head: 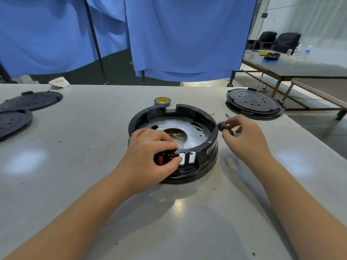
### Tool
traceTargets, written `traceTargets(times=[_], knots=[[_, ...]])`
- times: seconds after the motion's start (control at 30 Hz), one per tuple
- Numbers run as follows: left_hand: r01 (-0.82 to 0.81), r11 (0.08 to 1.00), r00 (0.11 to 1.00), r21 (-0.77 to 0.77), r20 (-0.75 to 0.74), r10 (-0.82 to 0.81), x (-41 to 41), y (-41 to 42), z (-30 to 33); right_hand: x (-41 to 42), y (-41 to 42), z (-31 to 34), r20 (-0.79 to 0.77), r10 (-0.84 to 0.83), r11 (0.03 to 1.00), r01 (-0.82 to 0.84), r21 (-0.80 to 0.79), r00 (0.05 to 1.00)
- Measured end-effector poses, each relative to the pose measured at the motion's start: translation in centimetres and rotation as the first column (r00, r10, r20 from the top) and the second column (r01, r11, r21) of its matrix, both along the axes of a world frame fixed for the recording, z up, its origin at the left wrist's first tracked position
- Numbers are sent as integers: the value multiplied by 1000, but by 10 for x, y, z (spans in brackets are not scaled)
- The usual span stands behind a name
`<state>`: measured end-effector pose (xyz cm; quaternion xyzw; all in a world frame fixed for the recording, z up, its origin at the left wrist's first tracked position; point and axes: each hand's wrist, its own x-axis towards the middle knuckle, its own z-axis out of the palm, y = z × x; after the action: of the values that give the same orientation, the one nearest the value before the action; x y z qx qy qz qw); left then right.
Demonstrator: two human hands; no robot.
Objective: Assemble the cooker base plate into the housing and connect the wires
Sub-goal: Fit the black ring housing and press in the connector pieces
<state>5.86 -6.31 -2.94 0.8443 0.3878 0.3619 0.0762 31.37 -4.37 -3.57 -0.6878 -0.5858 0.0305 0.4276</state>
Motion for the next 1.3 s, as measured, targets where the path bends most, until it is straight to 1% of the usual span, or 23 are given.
traceTargets(times=[0.03, 0.07, 0.1, 0.13, 0.2, 0.27, 0.3, 0.37, 0.43, 0.5, 0.53, 0.6, 0.73, 0.83, 0.93, 1.07, 1.23, 1.3], knots=[[2, 1000, 1000, -3, -5, -2, 0, 0, 0, -3, -3, 7, -146, 54, 997, -46, 59, 988], [4, 1000, 1000, -4, -10, -4, -1, 0, 1, -7, -8, 13, -278, 131, 988, -103, 112, 952], [7, 1000, 1000, -3, -16, -7, -1, 0, 1, -11, -13, 20, -382, 211, 974, -163, 156, 900], [10, 1000, 1000, -4, -21, -10, -1, 0, 2, -16, -18, 26, -449, 282, 957, -218, 189, 848], [16, 1000, 999, -9, -30, -16, -2, 1, 2, -25, -25, 35, -508, 396, 918, -323, 229, 765], [18, 1000, 999, -18, -30, -19, -3, 1, 2, -33, -32, 39, -533, 486, 872, -423, 246, 693], [17, 1000, 999, -22, -29, -18, -3, 1, 2, -36, -35, 41, -529, 521, 849, -469, 244, 669], [15, 999, 999, -28, -28, -16, -3, 1, 3, -43, -41, 42, -478, 565, 817, -537, 210, 672], [21, 999, 999, -35, -29, -22, -3, 0, 4, -50, -47, 42, -366, 597, 794, -589, 149, 713], [37, 998, 999, -48, -24, -38, -4, 0, 5, -58, -51, 40, -205, 636, 768, -637, 74, 744], [49, 997, 999, -57, -12, -49, -4, 0, 6, -61, -53, 38, -136, 650, 758, -651, 42, 748], [76, 994, 997, -80, 10, -76, -5, 0, 8, -67, -55, 36, -61, 667, 745, -667, 20, 743], [115, 987, 993, -116, 3, -115, -8, -1, 11, -67, -59, 36, -21, 676, 737, -675, 27, 737], [120, 984, 993, -130, -8, -122, -9, -2, 13, -68, -58, 35, -11, 692, 722, -692, -29, 722], [132, 981, 990, -139, -28, -137, -9, -1, 14, -68, -57, 33, 37, 688, 725, -683, -90, 725], [136, 980, 990, -148, -26, -141, -10, -2, 13, -68, -57, 32, 99, 684, 729, -676, -106, 723], [132, 979, 990, -152, -36, -139, -10, -2, 14, -65, -56, 34, 77, 682, 730, -670, -136, 727], [134, 979, 989, -151, -41, -142, -11, -2, 14, -63, -56, 36, 95, 675, 735, -658, -163, 731]])
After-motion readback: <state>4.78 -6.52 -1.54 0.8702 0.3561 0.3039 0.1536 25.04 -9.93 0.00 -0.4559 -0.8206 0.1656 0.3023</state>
